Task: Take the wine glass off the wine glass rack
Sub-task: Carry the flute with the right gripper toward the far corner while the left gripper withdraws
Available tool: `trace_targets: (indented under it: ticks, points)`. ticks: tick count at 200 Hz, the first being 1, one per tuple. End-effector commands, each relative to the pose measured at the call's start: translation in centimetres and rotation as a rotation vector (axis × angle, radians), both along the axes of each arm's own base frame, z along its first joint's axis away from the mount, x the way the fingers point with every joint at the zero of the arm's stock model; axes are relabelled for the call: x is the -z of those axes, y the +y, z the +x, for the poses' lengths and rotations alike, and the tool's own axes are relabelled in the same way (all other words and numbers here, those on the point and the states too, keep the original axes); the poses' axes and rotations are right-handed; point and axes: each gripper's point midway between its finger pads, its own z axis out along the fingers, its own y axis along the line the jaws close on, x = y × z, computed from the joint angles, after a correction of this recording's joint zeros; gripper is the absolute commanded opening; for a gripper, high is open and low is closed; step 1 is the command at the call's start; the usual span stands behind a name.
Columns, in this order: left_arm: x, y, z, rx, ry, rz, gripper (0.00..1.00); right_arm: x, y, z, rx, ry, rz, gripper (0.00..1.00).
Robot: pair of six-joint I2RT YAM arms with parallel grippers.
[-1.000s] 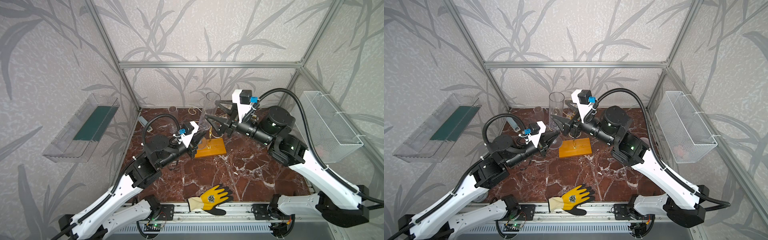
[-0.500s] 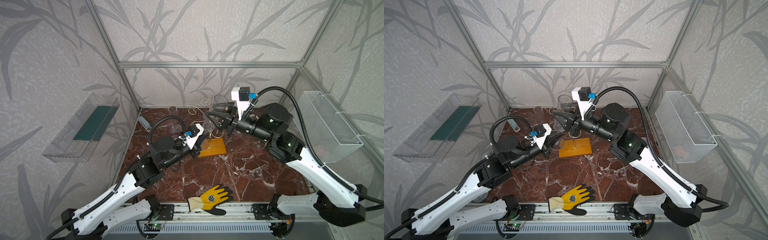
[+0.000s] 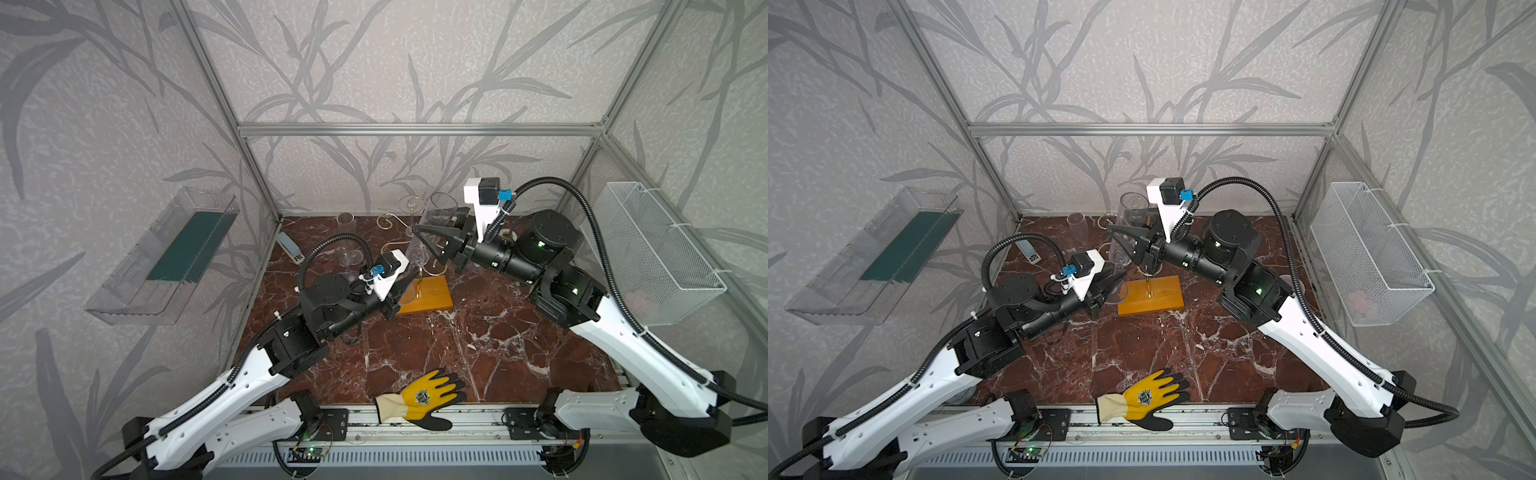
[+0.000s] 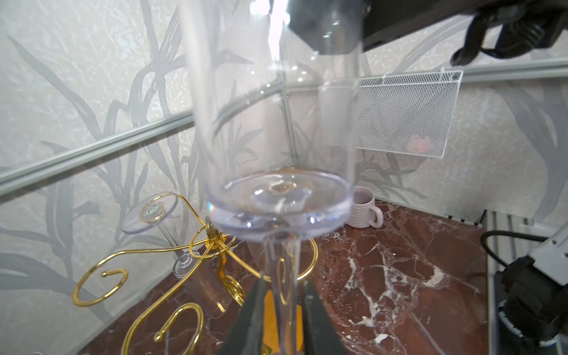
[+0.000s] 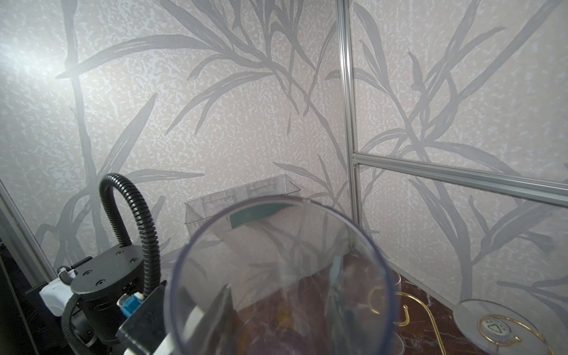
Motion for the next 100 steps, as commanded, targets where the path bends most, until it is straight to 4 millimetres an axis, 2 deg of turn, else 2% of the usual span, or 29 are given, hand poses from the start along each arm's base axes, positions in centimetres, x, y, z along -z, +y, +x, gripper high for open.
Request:
trace_targets:
  ticks: [1,20,43,100]
  points:
    - [-1.5,1.1,-0.4,-0.028,-0.060,-0.048,0.38,-2.0,-2.2,-1.0,0.032,-0.063,0.042,0.42]
    - [-1.8,1.6,-0.5,-0.043,-0.064,-0.065,0.49,-1.6,-3.2,-1.1,0.063,-0.072,0.026,0.42]
    - [-2.0,2.0,-0.6,-0.049,-0.067,-0.091,0.58,-1.2,-4.4,-1.3,0.104,-0.086,0.012,0.41]
    - [-2.3,3.4,-0.6,-0.101,-0.079,-0.122,0.59,0.4,-7.9,-1.8,0.222,-0.119,-0.061,0.40]
